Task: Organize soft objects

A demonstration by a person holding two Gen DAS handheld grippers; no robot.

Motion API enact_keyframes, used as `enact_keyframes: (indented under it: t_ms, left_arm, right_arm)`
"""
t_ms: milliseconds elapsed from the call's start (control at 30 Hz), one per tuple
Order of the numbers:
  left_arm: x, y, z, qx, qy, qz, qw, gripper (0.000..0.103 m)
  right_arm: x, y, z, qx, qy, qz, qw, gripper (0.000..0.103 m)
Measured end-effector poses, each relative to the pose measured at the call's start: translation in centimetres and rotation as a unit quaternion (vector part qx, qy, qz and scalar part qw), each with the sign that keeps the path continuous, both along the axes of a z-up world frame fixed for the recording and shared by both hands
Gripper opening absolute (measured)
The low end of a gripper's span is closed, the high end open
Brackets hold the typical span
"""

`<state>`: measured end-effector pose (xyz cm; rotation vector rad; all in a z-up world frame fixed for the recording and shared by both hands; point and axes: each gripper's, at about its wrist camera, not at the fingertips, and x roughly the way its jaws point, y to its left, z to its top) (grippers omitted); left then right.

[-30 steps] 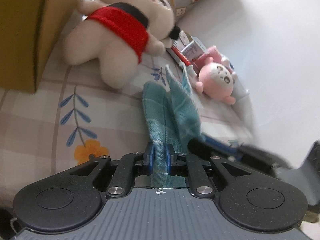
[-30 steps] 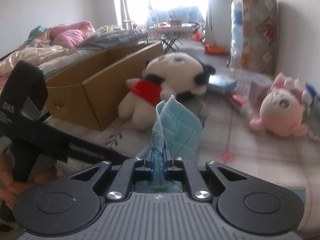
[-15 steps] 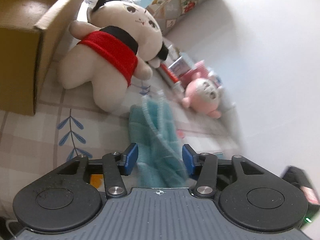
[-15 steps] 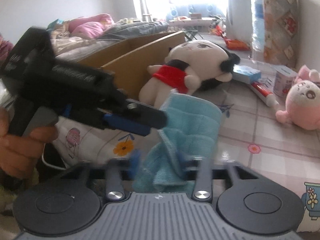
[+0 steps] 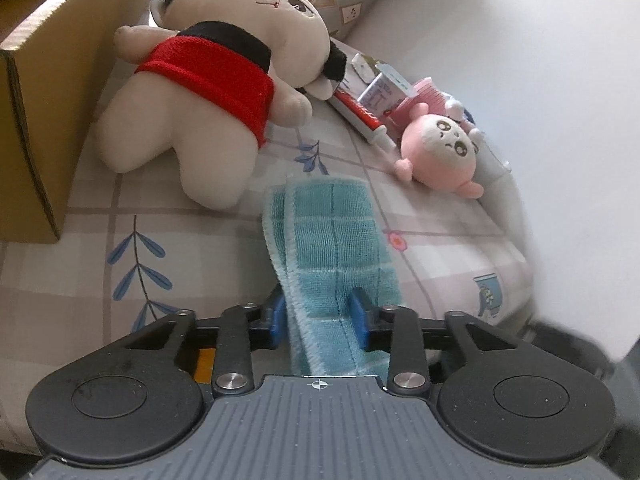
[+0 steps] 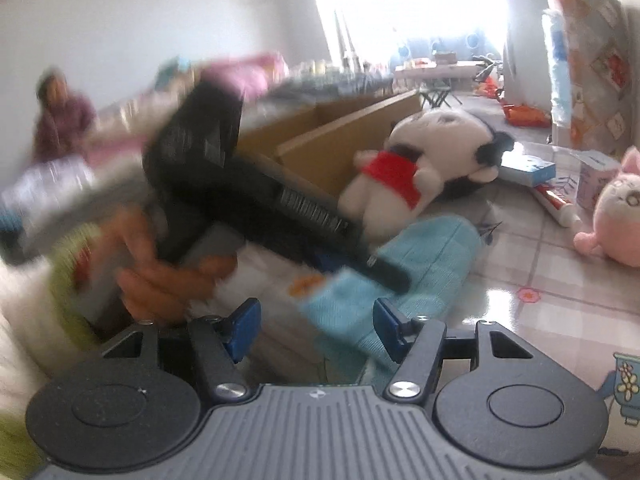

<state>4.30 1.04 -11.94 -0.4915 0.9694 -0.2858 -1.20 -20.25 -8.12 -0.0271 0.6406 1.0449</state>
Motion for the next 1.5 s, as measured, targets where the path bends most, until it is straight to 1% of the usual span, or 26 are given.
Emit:
enact_keyframes:
  t_ms: [67, 133, 167, 233, 300, 400, 467, 533, 567, 633, 700, 733, 767, 800, 833, 933, 967, 1067, 1100, 1133, 1167, 1233, 1300, 1400, 1500]
  left_arm:
    - [0.0, -0.1, 0.0, 0.010, -0.002, -0.003, 0.9999, 0.023]
    - [-0.2, -0.1, 0.0, 0.019, -0.006, -0.007, 0.9998, 0.022]
    - [-0.2, -0.3, 0.1, 0.025, -0.008, -0.008, 0.9996, 0.022]
    - [-0.4, -0.5, 0.2, 0.038, -0.012, -0.013, 0.9991, 0.022]
    - [-0.4, -0.6, 0.3, 0.044, -0.015, -0.015, 0.9988, 0.022]
    - [-0.6, -0.5, 0.1, 0.044, -0.019, -0.015, 0.9987, 0.023]
    - [-0.8, -0.5, 0.0, 0.046, -0.025, -0.017, 0.9985, 0.023]
    - [-0.9, -0.6, -0.1, 0.049, -0.031, -0.020, 0.9981, 0.023]
    - [-1.0, -0.5, -0.1, 0.049, -0.035, -0.021, 0.9980, 0.023]
    - [-1.1, -0.4, -0.1, 0.046, -0.040, -0.023, 0.9979, 0.023]
    - [-1.1, -0.3, -0.2, 0.042, -0.046, -0.025, 0.9977, 0.024]
    - [-1.1, -0.2, -0.2, 0.038, -0.049, -0.027, 0.9977, 0.025]
    - [-1.1, 0.0, -0.2, 0.033, -0.050, -0.029, 0.9977, 0.027]
    - [-1.1, 0.1, -0.2, 0.029, -0.051, -0.032, 0.9978, 0.028]
    - [-1.0, 0.2, -0.2, 0.022, -0.052, -0.037, 0.9977, 0.033]
    - [-0.7, 0.2, -0.3, 0.006, -0.055, -0.051, 0.9971, 0.046]
    - [-0.6, 0.2, -0.3, 0.003, -0.057, -0.054, 0.9969, 0.047]
    - [-0.3, -0.2, -0.4, 0.003, -0.057, -0.051, 0.9971, 0.045]
    - [-0.3, -0.2, -0.3, 0.005, -0.057, -0.048, 0.9972, 0.042]
    - [-0.4, -0.2, -0.2, 0.008, -0.058, -0.047, 0.9972, 0.034]
    - [-0.5, -0.2, -0.1, 0.010, -0.060, -0.045, 0.9972, 0.028]
    - [-0.9, 0.0, 0.5, 0.000, -0.064, -0.044, 0.9970, 0.028]
    - [-1.6, 0.6, 1.5, -0.016, -0.074, -0.040, 0.9963, 0.028]
    - [-3.0, 1.7, 3.7, -0.030, -0.101, -0.030, 0.9940, 0.028]
    - [-5.0, 3.5, 7.1, -0.033, -0.141, -0.012, 0.9894, 0.028]
  right_arm:
    - [1.2, -1.9, 0.6, 0.044, 0.019, -0.031, 0.998, 0.065]
    - [3.1, -3.3, 0.7, 0.068, 0.044, -0.081, 0.993, 0.064]
    - [4.0, -3.4, 0.7, 0.061, 0.048, -0.106, 0.991, 0.063]
    - [5.7, -2.4, 0.3, 0.017, 0.050, -0.153, 0.987, 0.062]
    - [7.3, -1.2, -0.5, -0.017, 0.066, -0.180, 0.981, 0.059]
    - [9.0, 0.9, -1.5, -0.041, 0.098, -0.185, 0.977, 0.055]
    - [9.7, 2.1, -1.9, -0.056, 0.107, -0.181, 0.976, 0.053]
    - [10.1, 3.0, -2.2, -0.072, 0.115, -0.177, 0.975, 0.049]
    - [9.9, 3.1, -2.7, -0.075, 0.117, -0.173, 0.975, 0.046]
    - [9.8, 3.8, -2.7, -0.078, 0.117, -0.166, 0.976, 0.035]
    - [9.8, 3.7, -3.1, -0.064, 0.136, -0.159, 0.976, 0.026]
    - [9.9, 3.5, -3.1, -0.057, 0.141, -0.161, 0.975, 0.023]
    - [9.9, 3.1, -3.2, -0.042, 0.148, -0.163, 0.975, 0.017]
    - [9.9, 2.6, -3.2, -0.021, 0.154, -0.165, 0.974, 0.016]
    - [9.7, 2.3, -3.1, -0.004, 0.156, -0.164, 0.974, 0.015]
    - [9.1, 1.5, -3.0, 0.029, 0.159, -0.154, 0.975, 0.015]
    - [9.1, 1.2, -3.0, 0.036, 0.165, -0.154, 0.974, 0.015]
    - [9.6, 0.5, -3.5, 0.060, 0.194, -0.160, 0.966, 0.015]
    - [9.8, 0.4, -3.7, 0.063, 0.200, -0.163, 0.964, 0.015]
    - [9.9, 0.4, -3.8, 0.066, 0.203, -0.165, 0.963, 0.015]
    - [9.9, 0.4, -3.7, 0.067, 0.204, -0.167, 0.962, 0.015]
    - [9.3, 0.6, -3.1, 0.067, 0.193, -0.171, 0.964, 0.014]
    - [8.4, 0.8, -1.9, 0.060, 0.172, -0.172, 0.968, 0.014]
    - [6.5, 1.7, 1.0, 0.056, 0.127, -0.163, 0.977, 0.014]
    - [5.1, 3.2, 4.4, 0.057, 0.089, -0.146, 0.984, 0.014]
